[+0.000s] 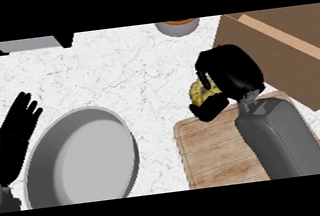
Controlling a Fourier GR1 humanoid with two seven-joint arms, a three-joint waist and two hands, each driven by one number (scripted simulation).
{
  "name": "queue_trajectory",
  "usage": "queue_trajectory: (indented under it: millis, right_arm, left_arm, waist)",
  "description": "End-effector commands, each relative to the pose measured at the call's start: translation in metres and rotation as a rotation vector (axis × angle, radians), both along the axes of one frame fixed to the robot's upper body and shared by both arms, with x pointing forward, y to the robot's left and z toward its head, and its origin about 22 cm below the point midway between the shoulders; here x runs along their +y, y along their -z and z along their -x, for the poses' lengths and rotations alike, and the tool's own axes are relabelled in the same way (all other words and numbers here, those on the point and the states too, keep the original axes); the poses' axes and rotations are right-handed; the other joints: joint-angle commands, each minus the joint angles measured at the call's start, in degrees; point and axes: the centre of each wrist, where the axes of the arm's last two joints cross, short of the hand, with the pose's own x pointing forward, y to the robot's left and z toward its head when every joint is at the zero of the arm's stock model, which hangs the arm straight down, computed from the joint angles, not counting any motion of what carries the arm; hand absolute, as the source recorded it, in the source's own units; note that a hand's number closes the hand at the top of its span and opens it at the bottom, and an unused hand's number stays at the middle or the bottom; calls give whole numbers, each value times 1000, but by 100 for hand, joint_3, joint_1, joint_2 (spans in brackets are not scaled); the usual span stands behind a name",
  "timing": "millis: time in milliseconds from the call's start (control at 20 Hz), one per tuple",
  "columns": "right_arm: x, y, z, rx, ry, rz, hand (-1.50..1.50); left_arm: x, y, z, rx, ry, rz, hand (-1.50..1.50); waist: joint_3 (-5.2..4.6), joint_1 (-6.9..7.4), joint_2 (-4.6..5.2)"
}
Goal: Pick the squash from the cutting board and place it in the cardboard box
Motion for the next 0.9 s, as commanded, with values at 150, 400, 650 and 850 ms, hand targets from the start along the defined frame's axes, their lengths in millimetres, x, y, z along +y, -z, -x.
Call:
queue_trajectory:
  millis: [150,400,650,850]
  right_arm:
    - [-7,-88,12,-255,117,-127,150]
    - [-20,-123,9,-323,267,-178,150]
    - [-65,-133,-5,-357,353,-164,150]
    - [-86,-141,-33,-332,395,-113,150]
  left_arm:
    - [0,-8,1,-9,-3,7,0]
    - [-3,-3,1,-2,5,1,0]
    - [17,-1,3,9,-1,-4,0]
    - [-8,9,15,1,-5,-5,0]
  waist:
    - [-1,-10,-13]
    - [-2,18,2]
    - [-2,7,10]
    - [-1,59,18]
